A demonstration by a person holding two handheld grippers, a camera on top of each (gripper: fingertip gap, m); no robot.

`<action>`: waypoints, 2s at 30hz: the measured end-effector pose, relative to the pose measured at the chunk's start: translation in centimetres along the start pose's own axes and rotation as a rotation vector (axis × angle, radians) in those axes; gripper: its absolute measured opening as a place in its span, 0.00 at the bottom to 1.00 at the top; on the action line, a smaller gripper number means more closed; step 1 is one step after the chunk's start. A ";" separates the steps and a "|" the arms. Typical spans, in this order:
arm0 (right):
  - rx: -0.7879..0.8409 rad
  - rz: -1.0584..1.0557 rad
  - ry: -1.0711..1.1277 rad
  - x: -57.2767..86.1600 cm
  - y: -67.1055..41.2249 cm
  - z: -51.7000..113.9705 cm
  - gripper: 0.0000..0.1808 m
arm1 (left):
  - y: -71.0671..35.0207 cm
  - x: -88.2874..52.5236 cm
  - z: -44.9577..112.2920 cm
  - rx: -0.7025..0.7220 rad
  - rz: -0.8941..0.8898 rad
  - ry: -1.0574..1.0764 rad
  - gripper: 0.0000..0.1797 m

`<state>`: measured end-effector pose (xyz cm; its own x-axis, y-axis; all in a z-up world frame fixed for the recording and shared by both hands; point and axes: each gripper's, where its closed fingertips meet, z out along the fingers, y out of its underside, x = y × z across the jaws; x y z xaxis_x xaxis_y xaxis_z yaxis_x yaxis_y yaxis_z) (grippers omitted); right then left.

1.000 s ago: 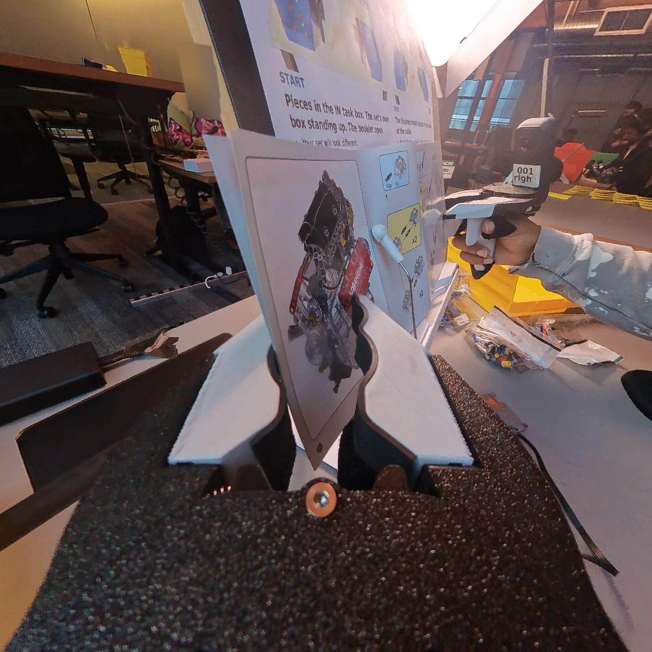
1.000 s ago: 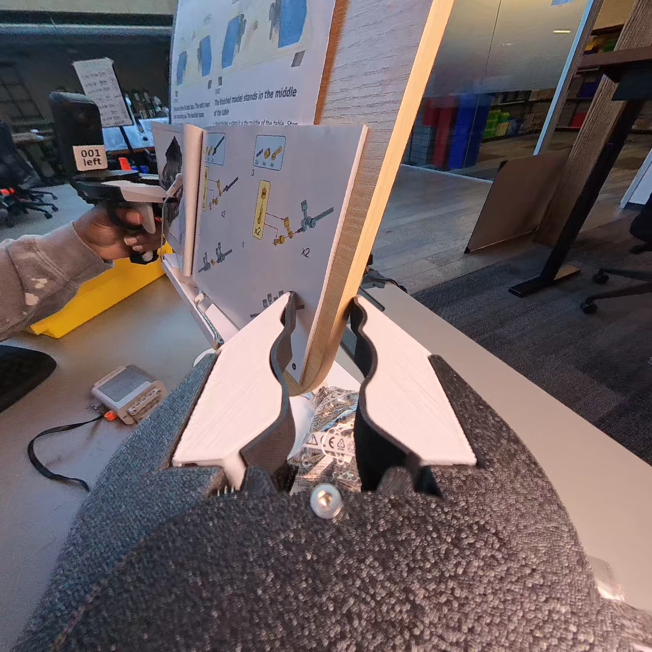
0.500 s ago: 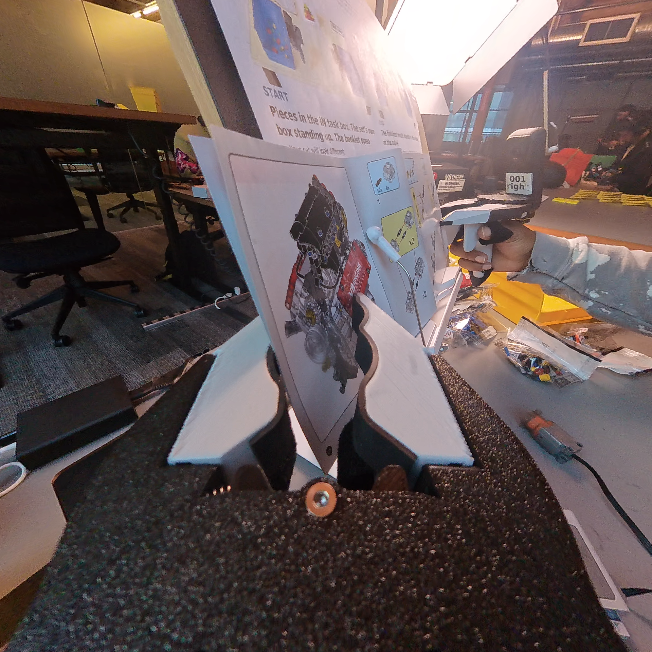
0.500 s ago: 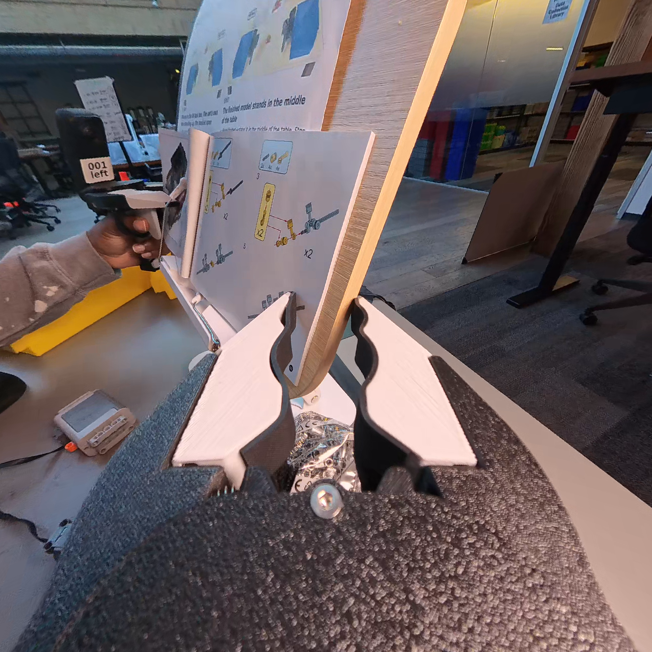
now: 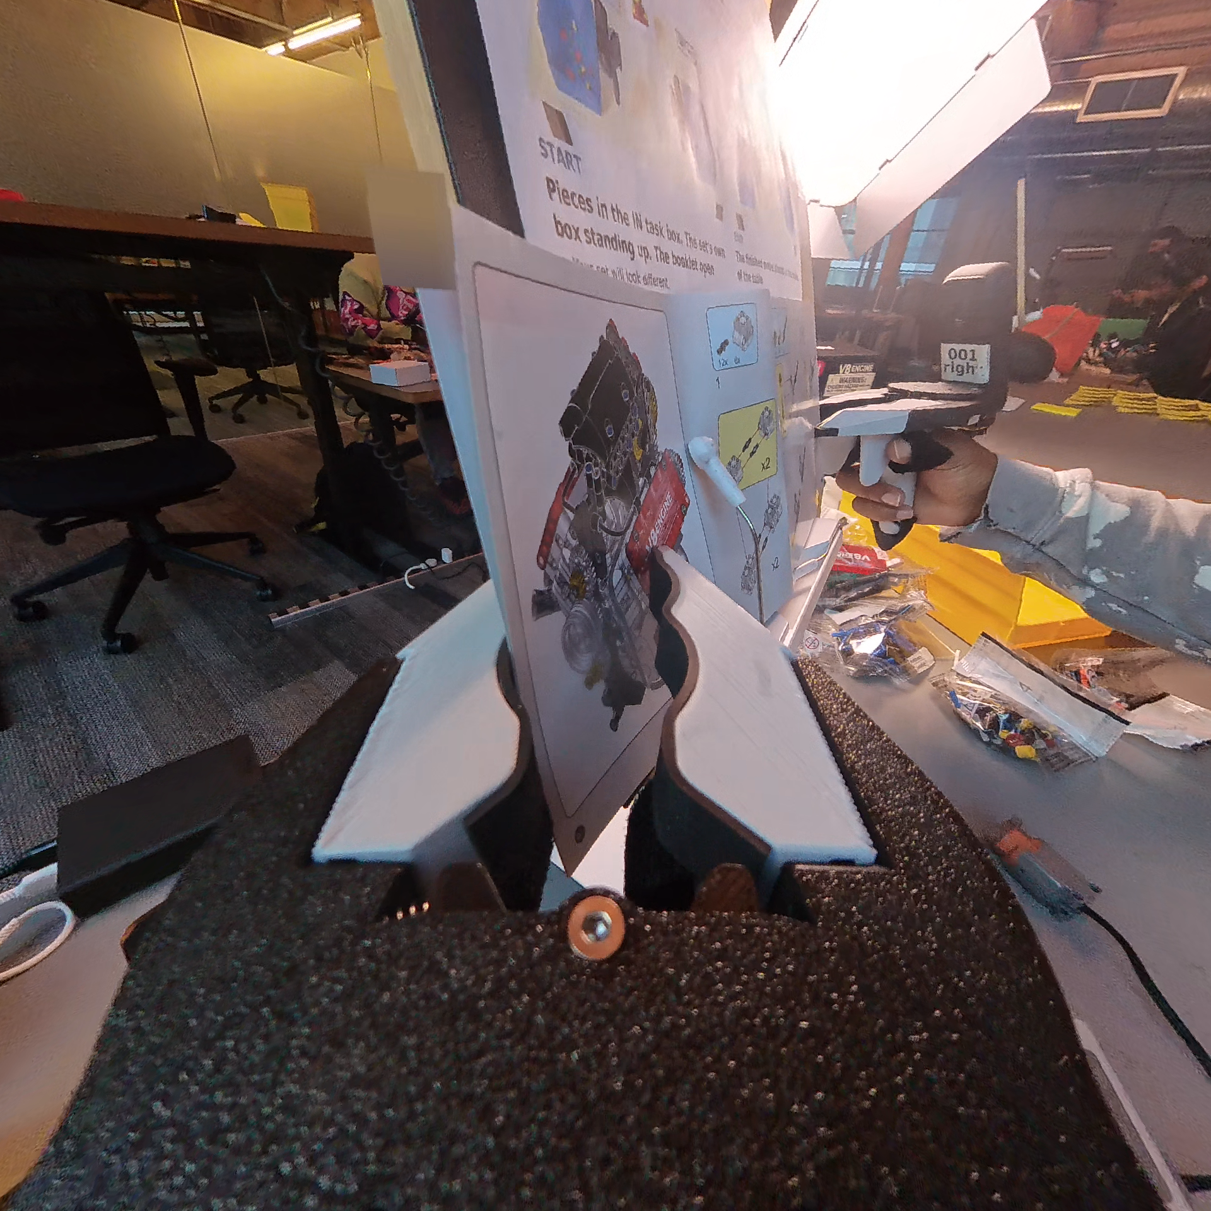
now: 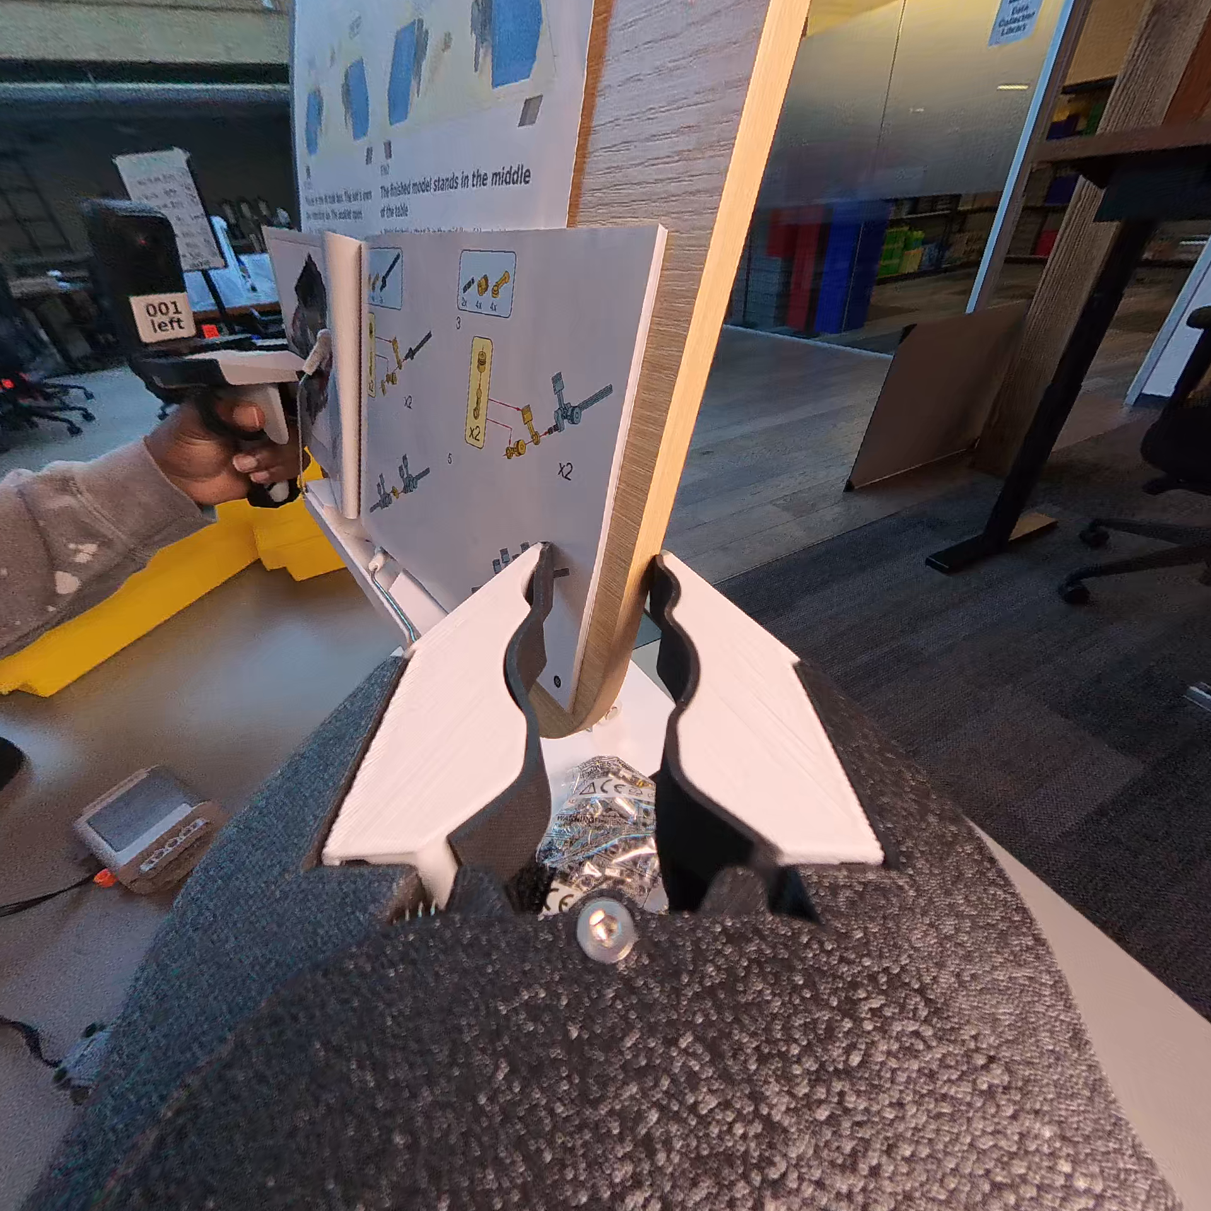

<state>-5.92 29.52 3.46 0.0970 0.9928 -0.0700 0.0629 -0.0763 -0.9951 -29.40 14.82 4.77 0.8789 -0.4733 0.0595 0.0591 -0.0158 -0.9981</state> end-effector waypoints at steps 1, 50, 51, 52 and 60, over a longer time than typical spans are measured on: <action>-0.006 -0.003 0.003 0.4 -0.1 0.3 0.16 | 0.0 -0.4 0.3 0.006 -0.002 0.000 0.15; -0.131 -0.221 0.348 -19.0 9.6 -14.3 0.41 | 6.0 12.2 -7.1 0.078 0.144 -0.317 0.39; -0.140 -0.213 0.349 -19.7 10.5 -14.3 0.40 | 6.2 12.7 -7.3 0.091 0.138 -0.304 0.43; -0.148 -0.211 0.351 -20.1 11.4 -14.3 0.40 | 6.3 12.8 -7.3 0.095 0.138 -0.294 0.48; -0.252 -0.240 0.320 -19.2 14.8 -9.2 0.42 | 6.9 9.4 -6.2 0.154 0.125 -0.315 0.23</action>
<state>2.28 8.49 -9.26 0.3485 0.9101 0.2243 0.3566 0.0926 -0.9296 -23.63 4.83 -1.67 0.9849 -0.1688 -0.0377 -0.0087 0.1694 -0.9855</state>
